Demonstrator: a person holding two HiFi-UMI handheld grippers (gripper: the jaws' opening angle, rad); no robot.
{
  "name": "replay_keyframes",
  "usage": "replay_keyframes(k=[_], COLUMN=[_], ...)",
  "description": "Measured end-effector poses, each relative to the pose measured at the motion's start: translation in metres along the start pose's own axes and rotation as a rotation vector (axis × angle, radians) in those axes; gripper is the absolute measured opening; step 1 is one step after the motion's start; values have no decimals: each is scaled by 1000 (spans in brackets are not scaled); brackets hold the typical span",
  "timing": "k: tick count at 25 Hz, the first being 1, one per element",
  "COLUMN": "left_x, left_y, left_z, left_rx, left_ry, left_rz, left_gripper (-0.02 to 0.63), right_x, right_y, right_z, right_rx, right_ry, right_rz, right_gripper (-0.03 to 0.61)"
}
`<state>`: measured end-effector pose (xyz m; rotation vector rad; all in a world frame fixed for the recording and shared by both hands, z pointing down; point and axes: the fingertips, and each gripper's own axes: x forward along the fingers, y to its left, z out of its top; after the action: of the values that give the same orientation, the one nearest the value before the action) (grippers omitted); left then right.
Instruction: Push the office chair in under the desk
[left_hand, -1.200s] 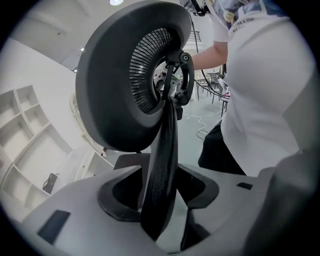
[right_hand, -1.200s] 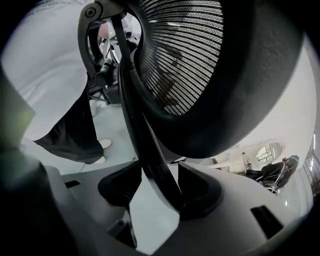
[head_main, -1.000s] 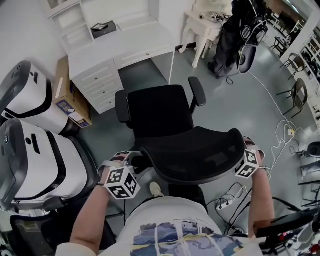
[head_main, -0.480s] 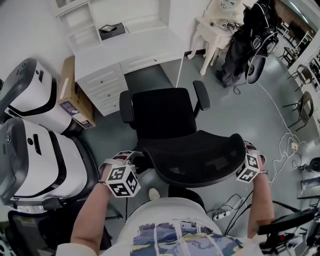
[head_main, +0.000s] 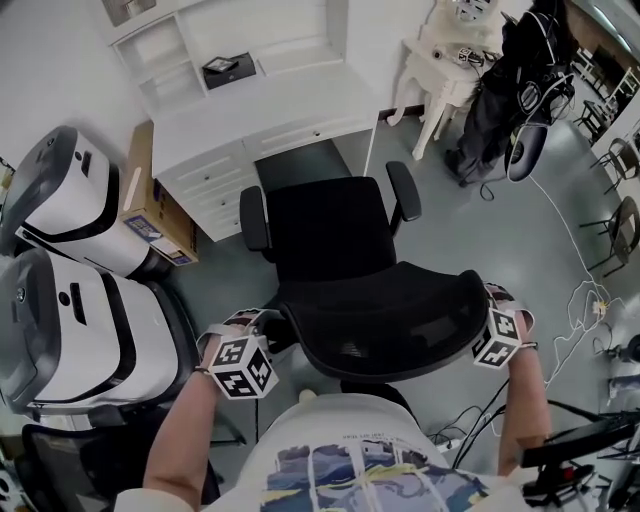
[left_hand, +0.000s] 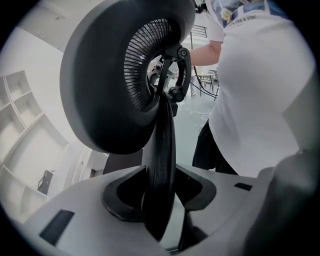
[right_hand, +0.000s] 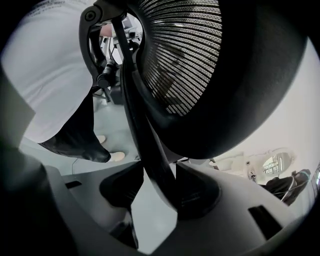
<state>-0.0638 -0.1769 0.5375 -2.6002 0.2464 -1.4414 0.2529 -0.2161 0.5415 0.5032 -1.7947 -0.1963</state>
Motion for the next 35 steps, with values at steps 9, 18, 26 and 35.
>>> replay_keyframes(k=[9,18,26,35], left_x=[14,29,40,53], left_y=[37,72,98,125], left_z=[5,11,15,27], left_rx=[-40,-72,-92,-114], left_ry=[17,30,34,40], left_rz=[10,27,38,48], left_gripper=[170,170,170,169], right_x=[21,41,56,69], right_y=[-47,-93,-125,-164], right_z=[-1,-2,-4,-9], right_rx=[-41,-78,-105,-129], right_ry=[-26,-50,-67,-88], right_rz=[14,16,21,4], right_gripper=[218,218,218,219])
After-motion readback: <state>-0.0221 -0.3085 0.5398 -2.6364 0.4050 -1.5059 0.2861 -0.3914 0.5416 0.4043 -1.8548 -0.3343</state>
